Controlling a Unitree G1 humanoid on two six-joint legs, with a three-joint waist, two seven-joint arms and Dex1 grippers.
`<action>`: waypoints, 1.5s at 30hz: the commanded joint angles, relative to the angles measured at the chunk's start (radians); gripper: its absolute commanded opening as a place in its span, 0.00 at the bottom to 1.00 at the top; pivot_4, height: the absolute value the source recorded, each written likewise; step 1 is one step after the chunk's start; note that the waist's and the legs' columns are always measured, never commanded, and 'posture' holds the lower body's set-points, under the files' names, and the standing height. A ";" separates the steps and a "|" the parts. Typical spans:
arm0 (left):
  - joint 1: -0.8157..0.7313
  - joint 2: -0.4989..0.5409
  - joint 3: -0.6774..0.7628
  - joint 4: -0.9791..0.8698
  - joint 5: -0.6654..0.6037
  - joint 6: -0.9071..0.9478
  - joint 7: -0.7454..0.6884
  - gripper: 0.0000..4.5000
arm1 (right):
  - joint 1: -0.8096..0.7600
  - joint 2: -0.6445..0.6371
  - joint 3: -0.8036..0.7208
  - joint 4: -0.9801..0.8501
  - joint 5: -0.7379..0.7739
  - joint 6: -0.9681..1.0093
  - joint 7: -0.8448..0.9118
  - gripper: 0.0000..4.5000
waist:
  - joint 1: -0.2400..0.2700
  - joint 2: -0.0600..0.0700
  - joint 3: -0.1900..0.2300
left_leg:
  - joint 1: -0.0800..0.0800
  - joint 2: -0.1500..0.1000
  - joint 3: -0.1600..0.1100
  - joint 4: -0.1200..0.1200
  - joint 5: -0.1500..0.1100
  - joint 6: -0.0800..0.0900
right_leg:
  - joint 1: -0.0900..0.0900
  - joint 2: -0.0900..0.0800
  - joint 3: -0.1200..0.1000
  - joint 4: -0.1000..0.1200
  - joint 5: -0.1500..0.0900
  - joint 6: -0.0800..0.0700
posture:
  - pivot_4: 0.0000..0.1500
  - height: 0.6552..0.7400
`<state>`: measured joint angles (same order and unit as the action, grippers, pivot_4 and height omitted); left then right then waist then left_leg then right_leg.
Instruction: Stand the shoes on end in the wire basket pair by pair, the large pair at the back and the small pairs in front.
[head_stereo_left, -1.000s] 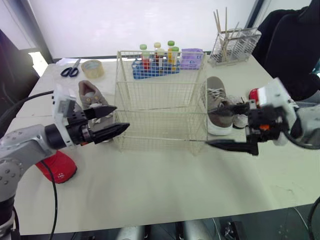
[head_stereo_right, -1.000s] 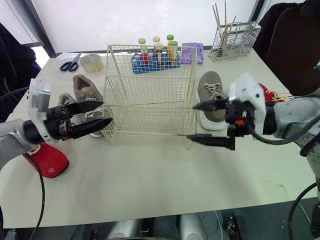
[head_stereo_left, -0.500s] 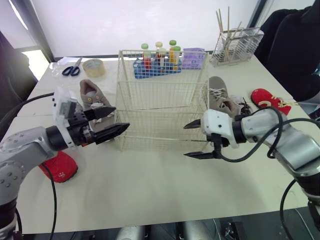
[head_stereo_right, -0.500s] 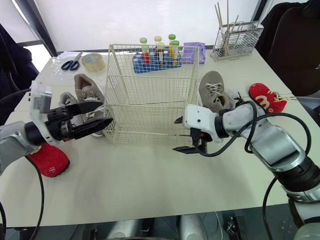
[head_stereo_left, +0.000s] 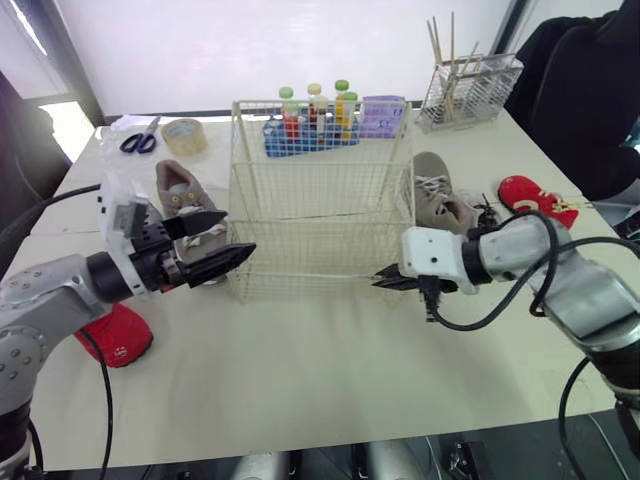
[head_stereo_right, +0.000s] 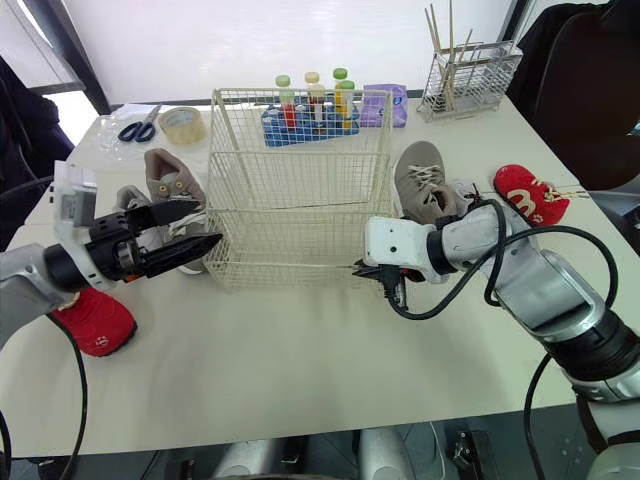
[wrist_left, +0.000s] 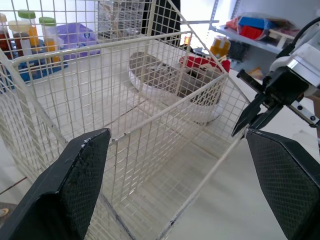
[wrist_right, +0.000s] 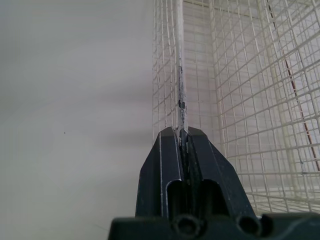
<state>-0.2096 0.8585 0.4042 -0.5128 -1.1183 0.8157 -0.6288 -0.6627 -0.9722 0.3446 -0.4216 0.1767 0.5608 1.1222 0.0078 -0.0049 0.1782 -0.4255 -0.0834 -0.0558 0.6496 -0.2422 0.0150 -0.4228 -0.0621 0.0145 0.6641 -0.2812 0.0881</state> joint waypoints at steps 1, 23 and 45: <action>-0.020 0.003 0.018 -0.009 0.006 -0.023 0.000 1.00 | -0.068 0.023 0.005 0.058 -0.081 -0.146 0.014 0.01 | -0.003 0.000 0.000 | 0.000 0.000 0.000 0.000 0.000 0.000 | 0.000 0.000 0.000 0.000 0.000 0.000 | 1.00 1.00; -0.028 -0.006 0.021 -0.016 0.012 -0.017 0.007 1.00 | -0.111 0.042 -0.006 0.241 -0.116 -0.336 0.185 0.01 | 0.003 0.000 0.000 | 0.000 0.000 0.000 0.000 0.002 -0.004 | 0.000 0.000 0.000 0.001 0.000 0.000 | 1.00 1.00; -0.027 -0.008 0.024 -0.018 0.007 -0.015 0.013 1.00 | -0.215 0.157 -0.469 0.169 0.261 0.277 -0.110 0.99 | 0.005 0.000 0.000 | 0.000 0.000 0.000 0.000 0.001 -0.001 | 0.000 0.000 0.000 0.001 0.001 -0.001 | 1.00 1.00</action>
<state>-0.2328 0.8422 0.4039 -0.5132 -1.1018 0.8153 -0.6088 -0.8629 -0.8093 -0.0237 -0.2674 0.4176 0.7741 1.1028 0.0128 -0.0049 0.1782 -0.4254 -0.0836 -0.0560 0.6495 -0.2416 0.0142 -0.4228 -0.0619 0.0146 0.6649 -0.2806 0.0874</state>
